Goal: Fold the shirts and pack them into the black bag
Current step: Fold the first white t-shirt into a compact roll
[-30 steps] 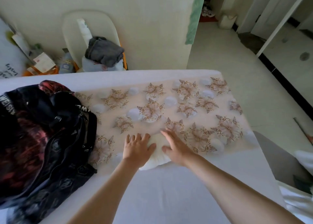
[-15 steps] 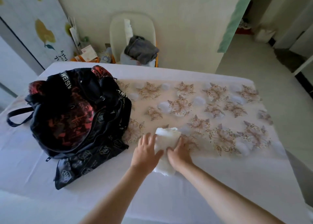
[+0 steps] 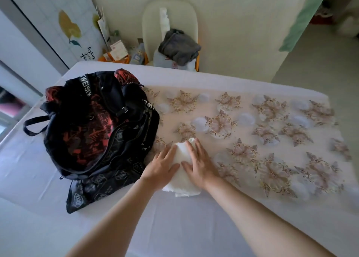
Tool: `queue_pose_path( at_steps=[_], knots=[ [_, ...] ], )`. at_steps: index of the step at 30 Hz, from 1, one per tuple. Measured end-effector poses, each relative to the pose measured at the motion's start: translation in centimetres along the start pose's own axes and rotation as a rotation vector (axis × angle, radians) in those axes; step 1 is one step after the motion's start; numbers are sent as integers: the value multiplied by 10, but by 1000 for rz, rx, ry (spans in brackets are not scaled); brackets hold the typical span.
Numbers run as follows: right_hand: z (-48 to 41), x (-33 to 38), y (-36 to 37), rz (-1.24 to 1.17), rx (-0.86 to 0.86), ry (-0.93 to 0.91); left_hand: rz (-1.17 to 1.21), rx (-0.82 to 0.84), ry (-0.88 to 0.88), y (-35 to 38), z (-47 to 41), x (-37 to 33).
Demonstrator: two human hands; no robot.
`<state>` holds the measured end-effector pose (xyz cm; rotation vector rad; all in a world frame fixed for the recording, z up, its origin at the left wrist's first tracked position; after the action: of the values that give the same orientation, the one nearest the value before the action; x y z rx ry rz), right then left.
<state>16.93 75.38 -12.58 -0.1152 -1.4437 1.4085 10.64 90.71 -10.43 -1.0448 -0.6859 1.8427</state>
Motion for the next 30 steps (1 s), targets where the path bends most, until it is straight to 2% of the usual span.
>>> queue_pose_path(
  at_steps=[3, 6, 8, 11, 13, 15, 17, 20, 22, 24, 26, 27, 30],
  knots=[
    [8, -2, 2, -76, -35, -49, 108, -73, 32, 9, 10, -11],
    [-3, 11, 6, -123, 40, -91, 94, -202, 77, 5, 14, -8],
    [-15, 29, 13, -132, 101, -73, 171, -256, 15, -5, 17, 2],
    [-21, 47, 21, -79, 184, -32, 230, -204, -107, -10, 24, 16],
    [-18, 47, 14, 80, 222, -11, 161, -119, -111, -11, 30, 18],
    [-17, 43, -2, 252, 260, 7, 116, -105, -74, -20, 34, 17],
    [-23, 47, -19, 349, 267, 16, 108, -181, -15, -39, 39, 16],
    [-39, 78, -46, 334, 200, -31, -10, -406, 50, -78, 54, 24],
    [-53, 111, -55, 283, 166, -109, -72, -509, -10, -100, 67, 44],
    [-64, 149, -50, 267, 171, -218, -71, -538, -107, -116, 80, 73],
    [-76, 181, -38, 280, 207, -291, -75, -470, -210, -124, 88, 107],
    [-83, 195, -31, 311, 219, -317, -62, -383, -255, -125, 89, 125],
    [-104, 231, -5, 464, 273, -341, 27, 27, -325, -119, 91, 175]
  ],
)
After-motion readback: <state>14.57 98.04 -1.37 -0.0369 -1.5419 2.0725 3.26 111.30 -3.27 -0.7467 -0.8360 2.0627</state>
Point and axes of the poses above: each hand's wrist, its own z-axis away from the middle knuckle, its own y-axis out of the palm, x = y × z, the point moved 4 cm from there along -z, towards the middle knuckle, and after that the axes turned 10 degrees about x, right-handed, at the moved point
